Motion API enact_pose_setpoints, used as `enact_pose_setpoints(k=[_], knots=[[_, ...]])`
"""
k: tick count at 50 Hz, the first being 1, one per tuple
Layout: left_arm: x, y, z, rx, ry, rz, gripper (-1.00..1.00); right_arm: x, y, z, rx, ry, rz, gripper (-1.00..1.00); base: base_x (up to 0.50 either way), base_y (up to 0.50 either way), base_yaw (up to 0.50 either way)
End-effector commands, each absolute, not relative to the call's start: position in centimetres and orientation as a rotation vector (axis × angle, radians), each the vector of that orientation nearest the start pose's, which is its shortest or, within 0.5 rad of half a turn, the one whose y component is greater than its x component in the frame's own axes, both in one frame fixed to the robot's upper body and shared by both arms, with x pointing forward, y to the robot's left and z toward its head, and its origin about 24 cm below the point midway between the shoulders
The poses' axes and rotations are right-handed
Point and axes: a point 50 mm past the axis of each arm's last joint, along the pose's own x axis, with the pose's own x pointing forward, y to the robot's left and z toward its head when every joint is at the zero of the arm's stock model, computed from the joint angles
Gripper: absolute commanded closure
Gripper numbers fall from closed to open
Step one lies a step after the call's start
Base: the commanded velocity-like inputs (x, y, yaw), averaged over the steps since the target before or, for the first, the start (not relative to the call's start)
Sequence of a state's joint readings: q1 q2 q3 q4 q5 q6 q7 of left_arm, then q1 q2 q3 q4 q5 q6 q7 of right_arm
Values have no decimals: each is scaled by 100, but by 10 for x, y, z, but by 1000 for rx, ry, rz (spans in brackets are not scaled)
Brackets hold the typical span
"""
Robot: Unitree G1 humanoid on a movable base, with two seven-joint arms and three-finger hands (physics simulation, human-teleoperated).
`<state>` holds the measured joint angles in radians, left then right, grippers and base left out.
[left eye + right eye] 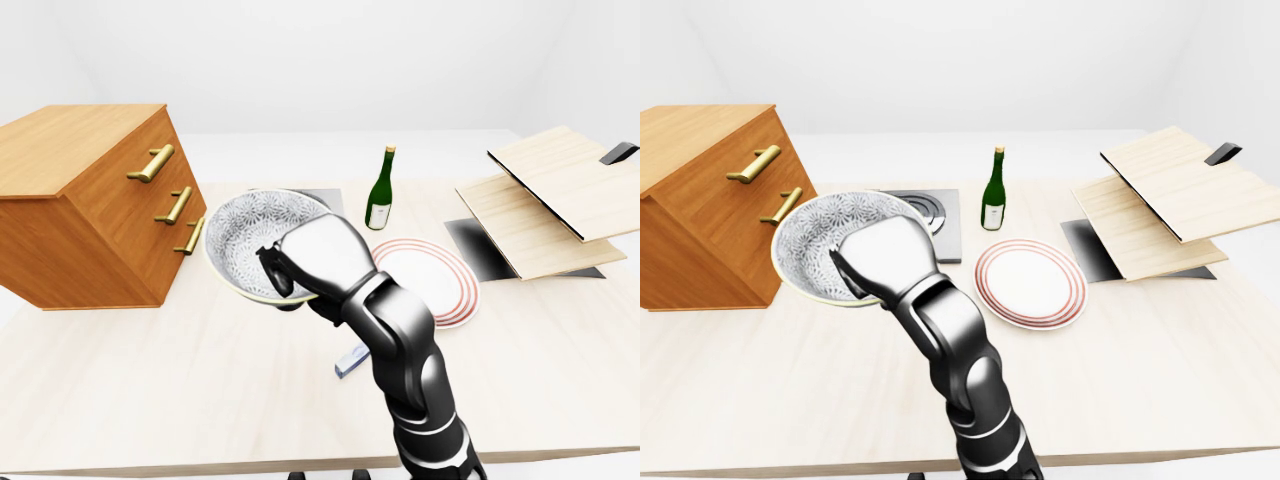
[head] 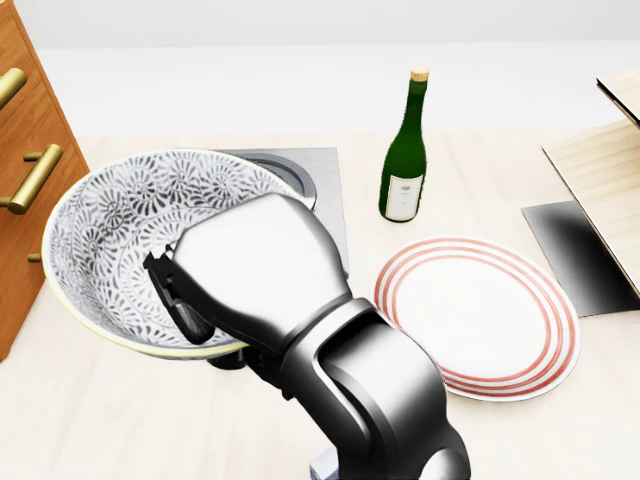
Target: Pick up the akita bowl and put it on the plate.
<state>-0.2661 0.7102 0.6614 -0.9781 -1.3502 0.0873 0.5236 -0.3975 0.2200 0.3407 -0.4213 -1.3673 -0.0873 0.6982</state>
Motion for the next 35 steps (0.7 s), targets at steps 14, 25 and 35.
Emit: enact_pose_setpoints(k=[14,25,35], knots=[[130,225,329,-484,-1052,-147,-100,252,-37,216,-1375,-588,366,96,0,0,0],[130,225,330,-483,-1053,-150,-100,267,-73,222,-1413,-539,289,96,0,0,0],[129,225,330,-480,-1054,-150,-100,272,-127,241,-1458,-503,156,95,0,0,0]])
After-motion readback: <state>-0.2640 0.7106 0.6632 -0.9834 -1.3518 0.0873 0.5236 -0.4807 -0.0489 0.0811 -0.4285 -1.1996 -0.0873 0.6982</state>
